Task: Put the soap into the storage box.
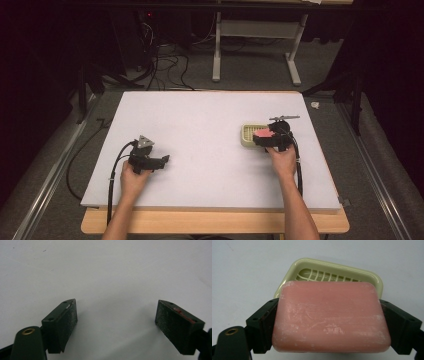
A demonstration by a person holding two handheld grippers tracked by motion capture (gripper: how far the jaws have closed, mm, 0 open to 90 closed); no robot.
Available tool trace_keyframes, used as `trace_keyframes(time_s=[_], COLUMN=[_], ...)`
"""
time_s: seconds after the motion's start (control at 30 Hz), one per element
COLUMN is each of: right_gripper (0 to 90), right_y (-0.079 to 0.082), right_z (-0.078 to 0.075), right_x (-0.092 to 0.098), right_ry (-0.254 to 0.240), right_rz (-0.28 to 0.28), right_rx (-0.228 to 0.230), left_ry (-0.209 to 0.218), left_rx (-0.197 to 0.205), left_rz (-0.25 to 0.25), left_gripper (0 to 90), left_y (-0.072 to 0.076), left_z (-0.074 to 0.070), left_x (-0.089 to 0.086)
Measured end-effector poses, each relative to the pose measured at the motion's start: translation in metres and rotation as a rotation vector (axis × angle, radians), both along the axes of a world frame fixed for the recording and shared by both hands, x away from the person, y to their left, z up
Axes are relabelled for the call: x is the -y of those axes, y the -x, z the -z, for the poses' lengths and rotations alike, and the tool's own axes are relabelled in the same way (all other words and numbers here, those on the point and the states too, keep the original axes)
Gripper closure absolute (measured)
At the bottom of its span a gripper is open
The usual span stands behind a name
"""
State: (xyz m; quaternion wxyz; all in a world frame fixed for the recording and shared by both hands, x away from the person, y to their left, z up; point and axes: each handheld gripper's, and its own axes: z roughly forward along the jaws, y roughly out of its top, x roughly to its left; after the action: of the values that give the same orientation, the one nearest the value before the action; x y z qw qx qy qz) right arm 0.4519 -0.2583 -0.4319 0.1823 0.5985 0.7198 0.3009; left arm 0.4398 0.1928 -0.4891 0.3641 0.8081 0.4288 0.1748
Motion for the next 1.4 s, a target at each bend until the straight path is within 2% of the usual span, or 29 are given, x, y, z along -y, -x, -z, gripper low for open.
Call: trace_keyframes(time_s=[0.13, 0.17, 0.3, 0.47, 0.8, 0.9, 1.0, 1.4], right_gripper=[13.5, 13.5, 13.4, 13.4, 13.4, 13.4, 13.4, 13.1], right_y=[-0.003, -0.005, -0.007, -0.011, -0.018, -0.019, -0.021, -0.022], right_z=[0.002, 0.005, 0.005, 0.003, 0.005, 0.007, 0.009, 0.011], right_x=[0.0, 0.0, 0.0, -0.007, -0.015, -0.016, -0.015, -0.013], right_ry=[-0.002, -0.017, -0.033, -0.003, -0.002, 0.013, -0.006, 0.001], right_rz=[0.007, 0.017, 0.023, 0.011, 0.01, 0.013, 0.018, 0.039], right_rx=[-0.012, -0.019, -0.011, -0.02, -0.048, -0.057, -0.067, -0.073], left_ry=[0.0, 0.0, 0.001, 0.0, 0.0, 0.001, 0.001, 0.001], left_rx=[0.0, 0.0, -0.001, 0.0, 0.0, 0.0, 0.0, 0.0], left_rz=[0.0, 0.0, 0.0, 0.0, 0.001, 0.001, 0.0, 0.001], left_gripper=[18.4, 18.4, 18.4, 18.4, 18.4, 18.4, 18.4, 18.4], left_y=[0.0, 0.0, 0.0, 0.0, 0.0, 0.0, 0.0, 0.0], left_z=[0.0, 0.0, 0.0, 0.0, 0.0, 0.0, 0.0, 0.0], left_x=[0.0, 0.0, 0.0, 0.0, 0.0, 0.0, 0.0, 0.0])
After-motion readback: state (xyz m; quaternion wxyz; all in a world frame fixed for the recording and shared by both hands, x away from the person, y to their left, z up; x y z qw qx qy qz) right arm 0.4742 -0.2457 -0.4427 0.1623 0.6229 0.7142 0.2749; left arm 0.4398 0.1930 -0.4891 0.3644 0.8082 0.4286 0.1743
